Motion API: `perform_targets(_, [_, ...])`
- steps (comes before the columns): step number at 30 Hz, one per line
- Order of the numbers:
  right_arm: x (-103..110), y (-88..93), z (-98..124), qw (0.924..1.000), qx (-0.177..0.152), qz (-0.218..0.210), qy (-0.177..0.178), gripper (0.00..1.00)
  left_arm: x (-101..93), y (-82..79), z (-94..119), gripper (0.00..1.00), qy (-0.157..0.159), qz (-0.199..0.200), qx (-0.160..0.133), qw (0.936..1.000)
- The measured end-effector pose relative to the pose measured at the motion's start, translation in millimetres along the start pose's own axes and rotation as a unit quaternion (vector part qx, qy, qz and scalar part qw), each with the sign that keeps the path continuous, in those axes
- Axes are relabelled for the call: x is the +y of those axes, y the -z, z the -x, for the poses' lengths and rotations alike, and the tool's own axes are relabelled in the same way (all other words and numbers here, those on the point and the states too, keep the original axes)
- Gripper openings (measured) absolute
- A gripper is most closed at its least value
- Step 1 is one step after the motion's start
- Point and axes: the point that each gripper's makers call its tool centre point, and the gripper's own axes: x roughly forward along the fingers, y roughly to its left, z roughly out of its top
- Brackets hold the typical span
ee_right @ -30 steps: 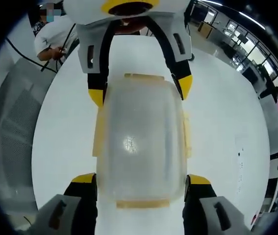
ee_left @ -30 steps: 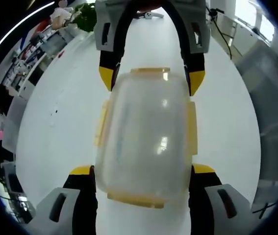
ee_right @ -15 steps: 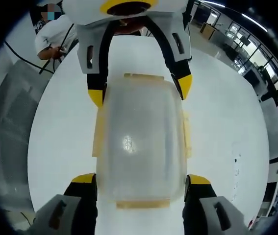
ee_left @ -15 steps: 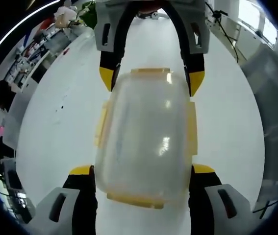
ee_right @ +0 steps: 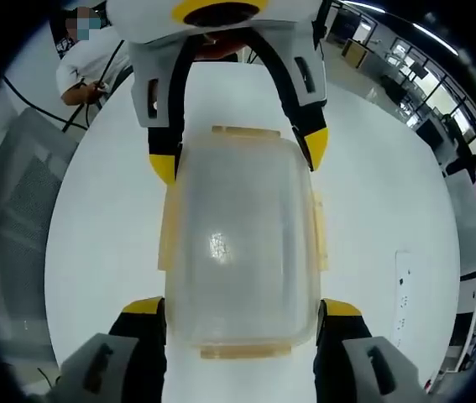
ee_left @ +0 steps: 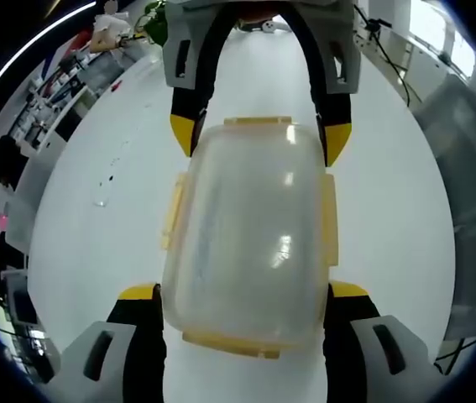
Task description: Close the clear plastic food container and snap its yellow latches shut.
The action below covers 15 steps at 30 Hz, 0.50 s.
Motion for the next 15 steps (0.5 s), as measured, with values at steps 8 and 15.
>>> perform_targets(8, [1.9,-0.9,0.1,0.9999,-0.009,-0.01,0.005,0.76,-4.0,1.3,1.0,0.8,-0.003,-0.012,0.001,0.9999])
perform_targets(15, [-0.6,7.2,12.5,0.9991,-0.014,-0.029,0.027,0.76,-0.9,17.8,12.6,0.82,-0.019,0.009,0.003,0.9998])
